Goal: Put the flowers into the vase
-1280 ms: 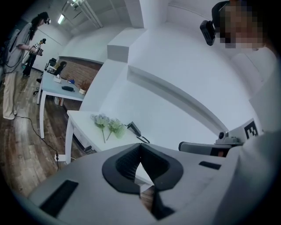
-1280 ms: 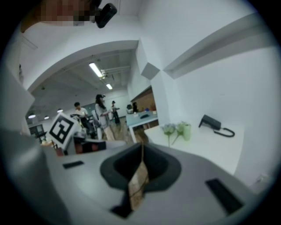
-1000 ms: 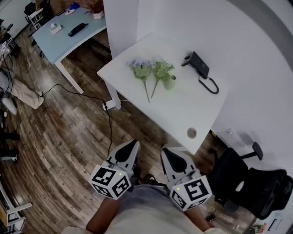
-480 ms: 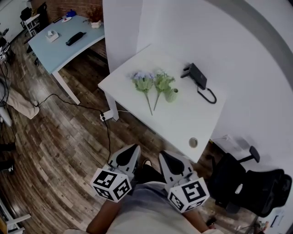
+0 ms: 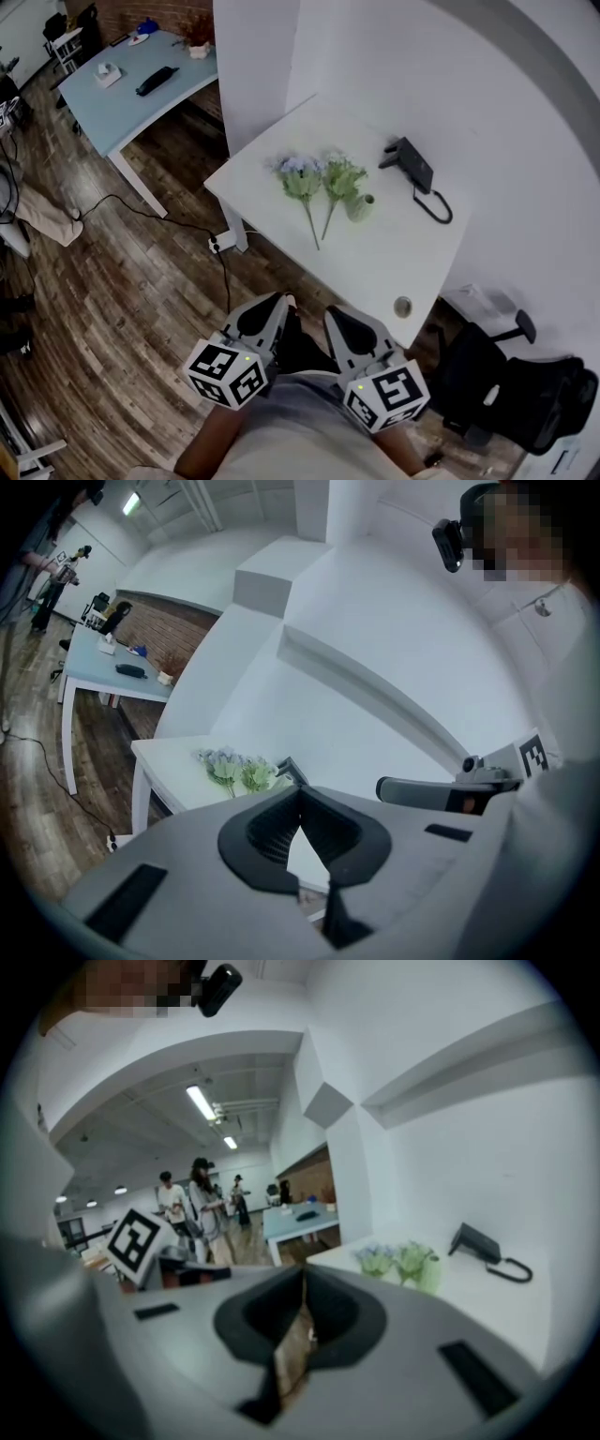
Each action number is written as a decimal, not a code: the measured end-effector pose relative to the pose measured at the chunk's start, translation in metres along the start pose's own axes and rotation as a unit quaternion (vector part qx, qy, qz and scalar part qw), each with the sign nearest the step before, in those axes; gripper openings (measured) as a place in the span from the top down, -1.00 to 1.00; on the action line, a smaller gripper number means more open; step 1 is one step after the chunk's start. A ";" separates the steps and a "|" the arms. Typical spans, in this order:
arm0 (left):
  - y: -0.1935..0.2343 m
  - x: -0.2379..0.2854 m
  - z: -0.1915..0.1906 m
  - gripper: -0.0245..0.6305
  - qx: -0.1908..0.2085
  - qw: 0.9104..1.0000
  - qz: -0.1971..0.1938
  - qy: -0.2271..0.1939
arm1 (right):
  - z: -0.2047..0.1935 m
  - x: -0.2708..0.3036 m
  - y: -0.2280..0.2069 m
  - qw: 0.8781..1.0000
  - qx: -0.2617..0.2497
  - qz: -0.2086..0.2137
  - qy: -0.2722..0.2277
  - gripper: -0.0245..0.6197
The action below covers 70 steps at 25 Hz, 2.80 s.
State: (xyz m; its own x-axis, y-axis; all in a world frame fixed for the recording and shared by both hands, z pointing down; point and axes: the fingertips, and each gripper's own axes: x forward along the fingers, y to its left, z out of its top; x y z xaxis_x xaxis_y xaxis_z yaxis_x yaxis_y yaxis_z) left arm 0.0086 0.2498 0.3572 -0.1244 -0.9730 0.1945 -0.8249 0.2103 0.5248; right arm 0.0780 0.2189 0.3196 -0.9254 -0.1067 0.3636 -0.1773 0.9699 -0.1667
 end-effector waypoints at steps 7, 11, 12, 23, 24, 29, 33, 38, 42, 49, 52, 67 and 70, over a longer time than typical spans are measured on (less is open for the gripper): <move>0.033 0.031 0.020 0.85 -0.002 1.000 0.015 0.016 | 0.013 0.033 -0.030 1.000 0.019 -0.008 0.005 0.85; 0.040 0.058 0.022 0.85 -0.001 0.999 0.007 0.042 | 0.016 0.058 -0.050 0.999 0.033 -0.011 0.019 0.85; 0.042 0.066 0.021 0.85 -0.002 0.999 0.004 0.049 | 0.017 0.064 -0.056 0.999 0.036 -0.010 0.021 0.85; 0.059 0.151 0.030 0.85 0.023 0.994 -0.004 0.104 | 0.035 0.125 -0.120 0.998 0.064 -0.004 0.022 0.85; 0.061 0.158 0.032 0.85 0.023 0.994 -0.002 0.105 | 0.036 0.129 -0.126 0.998 0.067 -0.004 0.021 0.85; 0.072 0.188 0.032 0.85 0.019 0.993 0.009 0.116 | 0.032 0.144 -0.155 0.996 0.085 -0.003 0.024 0.85; 0.080 0.206 0.029 0.85 0.007 0.992 0.023 0.120 | 0.026 0.154 -0.170 0.996 0.090 0.000 0.030 0.85; 0.086 0.217 0.024 0.85 -0.002 0.992 0.048 0.119 | 0.019 0.157 -0.177 0.995 0.092 0.002 0.041 0.85; 0.095 0.231 0.013 0.85 -0.039 0.989 0.066 0.130 | 0.010 0.161 -0.178 0.994 0.086 -0.001 0.061 0.85; 0.115 0.242 -0.008 0.85 -0.068 0.979 0.101 0.166 | 0.008 0.164 -0.183 0.992 0.104 0.004 0.064 0.85; 0.125 0.249 -0.014 0.85 -0.081 0.975 0.112 0.174 | 0.006 0.167 -0.189 0.992 0.105 0.006 0.069 0.85; 0.168 0.272 -0.056 0.62 -0.136 0.953 0.150 0.226 | 0.000 0.180 -0.205 0.989 0.111 0.014 0.095 0.85; 0.172 0.275 -0.064 0.56 -0.146 0.947 0.149 0.244 | -0.002 0.183 -0.208 0.988 0.116 0.012 0.098 0.85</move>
State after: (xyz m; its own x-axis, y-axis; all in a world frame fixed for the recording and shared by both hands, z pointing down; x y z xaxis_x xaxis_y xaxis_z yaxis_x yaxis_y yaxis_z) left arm -0.1323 0.0245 0.5536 0.0006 -0.7215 0.6925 -0.5970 0.5552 0.5791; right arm -0.0543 -0.0023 0.4224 -0.8516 -0.0184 0.5238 -0.2493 0.8934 -0.3738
